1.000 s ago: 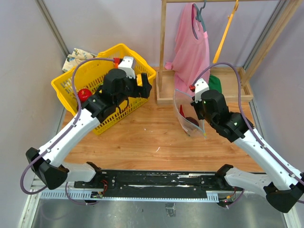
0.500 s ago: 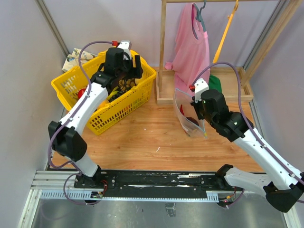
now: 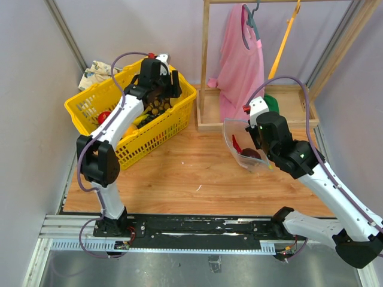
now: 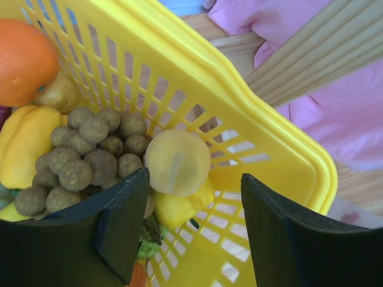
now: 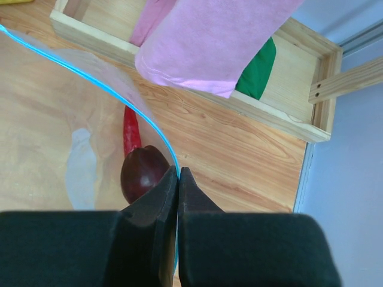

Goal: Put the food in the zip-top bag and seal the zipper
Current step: Pick up the fake fruit from the bin.

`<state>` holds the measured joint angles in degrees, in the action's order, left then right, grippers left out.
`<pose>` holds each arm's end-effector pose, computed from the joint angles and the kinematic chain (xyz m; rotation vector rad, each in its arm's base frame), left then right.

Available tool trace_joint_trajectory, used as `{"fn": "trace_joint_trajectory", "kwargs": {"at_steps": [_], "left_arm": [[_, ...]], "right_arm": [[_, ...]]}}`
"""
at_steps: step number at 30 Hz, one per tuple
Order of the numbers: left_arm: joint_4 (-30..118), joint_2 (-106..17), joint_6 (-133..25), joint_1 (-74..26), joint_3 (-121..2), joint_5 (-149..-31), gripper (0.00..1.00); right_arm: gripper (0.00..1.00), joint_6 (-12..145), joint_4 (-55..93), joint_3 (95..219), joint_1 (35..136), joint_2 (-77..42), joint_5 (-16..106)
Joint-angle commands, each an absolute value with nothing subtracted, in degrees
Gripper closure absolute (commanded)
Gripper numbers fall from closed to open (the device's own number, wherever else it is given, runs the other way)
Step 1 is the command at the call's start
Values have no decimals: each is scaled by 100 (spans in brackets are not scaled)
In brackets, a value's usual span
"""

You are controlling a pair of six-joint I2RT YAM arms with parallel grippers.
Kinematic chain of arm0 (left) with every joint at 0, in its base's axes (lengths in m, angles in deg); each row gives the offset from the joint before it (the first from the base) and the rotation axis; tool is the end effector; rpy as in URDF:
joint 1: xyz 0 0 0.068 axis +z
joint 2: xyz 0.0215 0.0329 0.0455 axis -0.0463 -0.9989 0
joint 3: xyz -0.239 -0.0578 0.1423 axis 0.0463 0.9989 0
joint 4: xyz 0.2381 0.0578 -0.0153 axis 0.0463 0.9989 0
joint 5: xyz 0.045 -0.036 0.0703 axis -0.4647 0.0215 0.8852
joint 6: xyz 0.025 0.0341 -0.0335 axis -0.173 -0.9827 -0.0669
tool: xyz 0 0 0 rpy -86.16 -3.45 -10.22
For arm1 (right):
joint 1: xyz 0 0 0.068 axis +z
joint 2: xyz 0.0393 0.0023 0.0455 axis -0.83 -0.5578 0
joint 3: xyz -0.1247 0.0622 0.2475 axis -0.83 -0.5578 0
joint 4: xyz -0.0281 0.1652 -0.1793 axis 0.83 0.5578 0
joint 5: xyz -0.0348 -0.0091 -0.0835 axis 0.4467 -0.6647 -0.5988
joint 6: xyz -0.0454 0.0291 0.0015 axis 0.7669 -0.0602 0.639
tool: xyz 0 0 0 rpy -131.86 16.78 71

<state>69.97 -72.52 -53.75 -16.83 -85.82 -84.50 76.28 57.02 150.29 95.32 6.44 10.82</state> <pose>0.3887 -0.1394 0.3676 0.1626 2.0924 -0.3868 0.1474 0.0999 0.4020 -0.4495 1.9404 -0.0635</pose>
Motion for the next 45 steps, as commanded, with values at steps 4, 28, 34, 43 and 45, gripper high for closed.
{"fn": "trace_joint_trajectory", "kwargs": {"at_steps": [4,28,34,43,45], "left_arm": [[7204,-7959,-5297,-1490,-9173,-8903,36],[7367,-8732,-5260,-1370,-9194,-9470,28],[7312,-8532,-5321,-1369,-9139,-9420,44],[7163,-7774,-5420,-1369,-8801,-9086,48],[7138,-7579,-5431,-1369,-8723,-9021,48]], "right_arm": [[99,7694,5769,15176,9474,696,878],[99,7624,5687,15045,9472,705,1009],[99,7606,5678,15037,9476,706,1052],[99,7556,5681,15040,9476,742,1094],[99,7541,5689,15058,9475,740,1091]]}}
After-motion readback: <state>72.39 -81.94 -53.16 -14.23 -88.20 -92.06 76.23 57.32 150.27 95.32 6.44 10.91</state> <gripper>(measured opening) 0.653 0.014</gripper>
